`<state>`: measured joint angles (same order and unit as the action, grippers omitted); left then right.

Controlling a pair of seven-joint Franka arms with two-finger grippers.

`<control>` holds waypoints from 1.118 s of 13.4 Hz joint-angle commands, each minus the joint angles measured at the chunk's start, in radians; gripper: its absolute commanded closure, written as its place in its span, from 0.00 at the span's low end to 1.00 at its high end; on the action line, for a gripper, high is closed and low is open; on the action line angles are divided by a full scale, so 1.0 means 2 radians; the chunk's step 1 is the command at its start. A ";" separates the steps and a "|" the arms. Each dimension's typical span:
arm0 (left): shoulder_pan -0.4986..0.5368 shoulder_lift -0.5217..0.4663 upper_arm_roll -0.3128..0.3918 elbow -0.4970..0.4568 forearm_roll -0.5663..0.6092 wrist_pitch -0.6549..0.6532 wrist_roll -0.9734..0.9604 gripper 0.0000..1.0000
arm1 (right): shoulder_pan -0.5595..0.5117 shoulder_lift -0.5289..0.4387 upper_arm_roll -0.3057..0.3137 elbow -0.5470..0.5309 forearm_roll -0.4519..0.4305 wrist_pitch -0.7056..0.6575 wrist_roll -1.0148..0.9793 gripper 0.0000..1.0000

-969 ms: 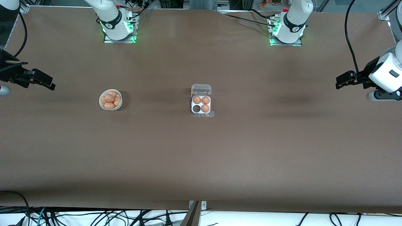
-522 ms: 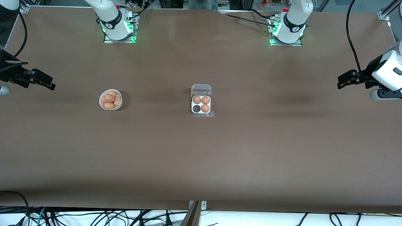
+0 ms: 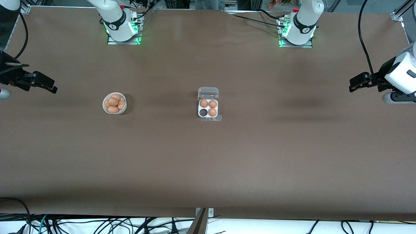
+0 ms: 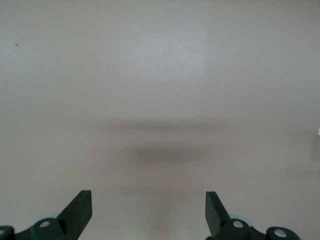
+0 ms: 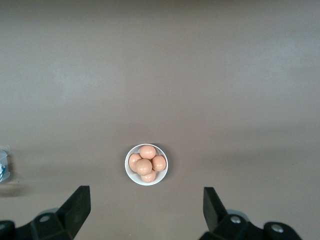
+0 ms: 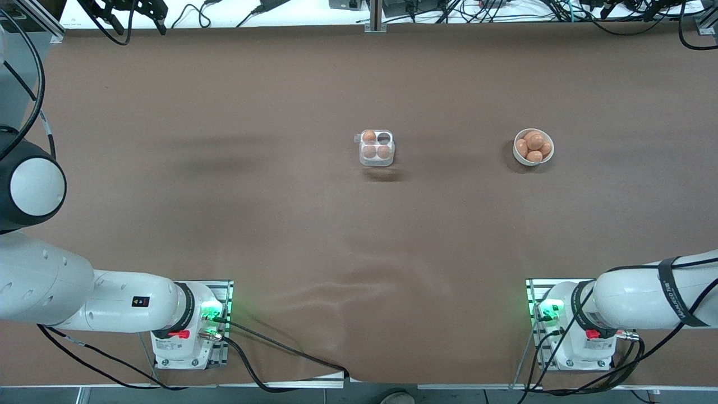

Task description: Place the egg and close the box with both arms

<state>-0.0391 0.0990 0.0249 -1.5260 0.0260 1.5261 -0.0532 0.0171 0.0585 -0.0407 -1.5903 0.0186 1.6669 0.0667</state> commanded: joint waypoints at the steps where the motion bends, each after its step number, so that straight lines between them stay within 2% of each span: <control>1: 0.003 0.000 -0.002 0.008 -0.009 -0.009 0.001 0.00 | -0.002 -0.007 0.001 -0.006 -0.002 -0.002 -0.005 0.00; 15: -0.004 -0.001 -0.014 0.009 -0.010 -0.013 -0.016 0.00 | -0.002 -0.007 0.001 -0.007 -0.002 -0.004 -0.005 0.00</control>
<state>-0.0425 0.0989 0.0054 -1.5259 0.0259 1.5245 -0.0628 0.0171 0.0586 -0.0407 -1.5905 0.0186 1.6634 0.0667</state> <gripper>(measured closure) 0.000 0.000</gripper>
